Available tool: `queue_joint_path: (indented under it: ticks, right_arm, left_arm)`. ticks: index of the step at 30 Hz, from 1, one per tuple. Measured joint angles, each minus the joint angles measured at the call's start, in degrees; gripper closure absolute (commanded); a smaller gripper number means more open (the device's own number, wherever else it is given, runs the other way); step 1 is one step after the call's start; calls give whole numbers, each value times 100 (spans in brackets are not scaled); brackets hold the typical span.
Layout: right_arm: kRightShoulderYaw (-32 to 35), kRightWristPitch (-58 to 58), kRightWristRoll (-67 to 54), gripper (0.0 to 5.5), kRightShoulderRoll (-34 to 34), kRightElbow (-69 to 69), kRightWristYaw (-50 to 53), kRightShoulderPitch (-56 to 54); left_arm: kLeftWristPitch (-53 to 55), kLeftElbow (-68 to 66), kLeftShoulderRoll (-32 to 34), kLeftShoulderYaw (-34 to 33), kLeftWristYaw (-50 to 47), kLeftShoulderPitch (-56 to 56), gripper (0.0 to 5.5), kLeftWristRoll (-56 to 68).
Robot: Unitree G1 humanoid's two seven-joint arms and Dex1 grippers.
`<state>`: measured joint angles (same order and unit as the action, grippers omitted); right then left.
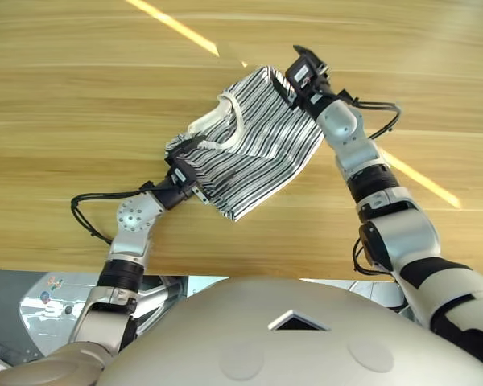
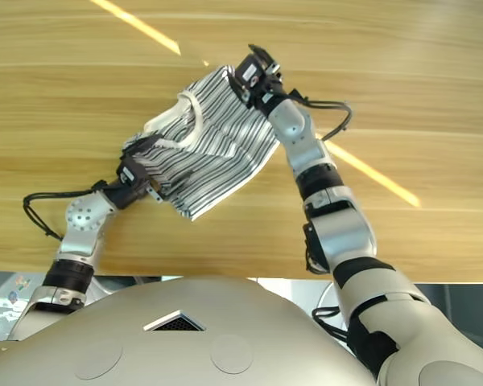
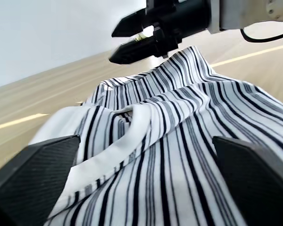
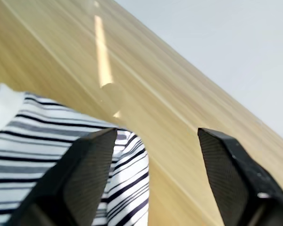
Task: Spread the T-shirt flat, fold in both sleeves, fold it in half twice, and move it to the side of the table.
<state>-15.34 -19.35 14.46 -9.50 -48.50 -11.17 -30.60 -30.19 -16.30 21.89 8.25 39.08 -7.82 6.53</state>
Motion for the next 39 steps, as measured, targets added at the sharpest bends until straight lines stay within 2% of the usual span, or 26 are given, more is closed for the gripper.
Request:
queue_joint_path:
  ticks: [5,10,14,19,33,39]
  right_arm:
    - [-103,-27,70,234,180,-465,55,96]
    - [-73,-55,95,234,227,-1020,235,-232]
    - [36,-39,52,234,223,-1159,256,-318]
    - [65,-45,38,234,233,-1179,256,-316]
    - [637,197,-198,234,176,-2039,788,-684]
    - [973,-118,-698,234,305,-1775,65,-480]
  left_arm:
    - [-72,406,75,-188,-130,-190,30,-16]
    - [303,356,59,91,-164,-201,30,-477]
    - [870,88,-10,195,-941,411,30,-1154]
    - [1277,38,-46,268,-1400,667,30,-1440]
    - [1164,1107,455,551,-1370,-466,30,-1303]
    - [1164,1013,354,614,-1387,-400,30,-1226]
